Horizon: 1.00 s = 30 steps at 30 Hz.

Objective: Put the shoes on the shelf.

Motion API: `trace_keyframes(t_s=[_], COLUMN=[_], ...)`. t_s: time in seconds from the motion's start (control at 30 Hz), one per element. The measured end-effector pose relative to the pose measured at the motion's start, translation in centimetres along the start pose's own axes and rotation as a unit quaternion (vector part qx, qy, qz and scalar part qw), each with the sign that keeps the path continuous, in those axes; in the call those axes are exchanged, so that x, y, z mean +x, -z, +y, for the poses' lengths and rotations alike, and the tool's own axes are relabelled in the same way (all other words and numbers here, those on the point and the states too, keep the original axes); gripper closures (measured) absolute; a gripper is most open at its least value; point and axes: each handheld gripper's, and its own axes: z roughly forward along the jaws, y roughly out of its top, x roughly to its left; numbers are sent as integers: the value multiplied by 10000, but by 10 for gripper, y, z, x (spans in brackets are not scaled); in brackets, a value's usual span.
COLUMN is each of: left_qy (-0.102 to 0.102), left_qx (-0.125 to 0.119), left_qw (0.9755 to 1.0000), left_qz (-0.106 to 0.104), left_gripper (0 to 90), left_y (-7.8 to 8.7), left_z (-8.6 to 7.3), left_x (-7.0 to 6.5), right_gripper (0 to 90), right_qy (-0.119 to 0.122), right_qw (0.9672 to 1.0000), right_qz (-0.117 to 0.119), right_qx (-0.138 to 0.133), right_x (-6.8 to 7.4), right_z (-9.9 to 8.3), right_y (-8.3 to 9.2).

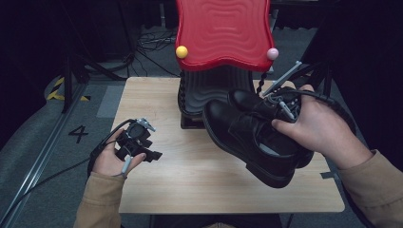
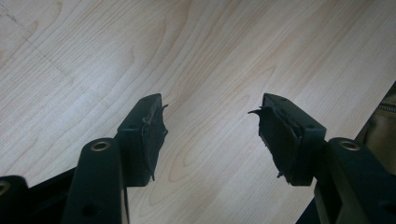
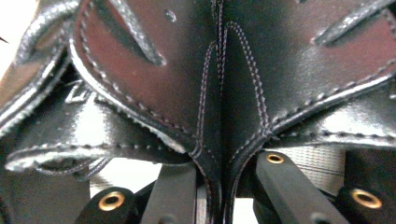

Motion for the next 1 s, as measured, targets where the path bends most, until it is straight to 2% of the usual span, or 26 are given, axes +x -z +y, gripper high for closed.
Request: trace_keyframes(t_s=[0.17, 0.5, 0.73, 0.87, 1.0], left_qy=[24, 68, 108, 105, 117], left_qx=[-20, -19, -49, -45, -51], left_qw=[10000, 10000, 9999, 9999, 9999], left_qz=[35, 47, 58, 52, 49], left_gripper=[412, 412, 412, 411, 411], left_y=[1, 1, 3, 3, 3], left_z=[-1, -2, -3, -4, -4], left_x=[3, 4, 4, 4, 4], right_gripper=[817, 817, 817, 818, 817], right_qy=[-48, -191, -150, -96, -137], right_qw=[9999, 9996, 9998, 9998, 9996], right_qz=[-87, -29, -3, 88, 61], right_qx=[-70, -210, -130, -177, -255], right_x=[-2, -5, 3, 7, 10], right_z=[4, 10, 10, 9, 11], right_y=[21, 61, 77, 87, 99])
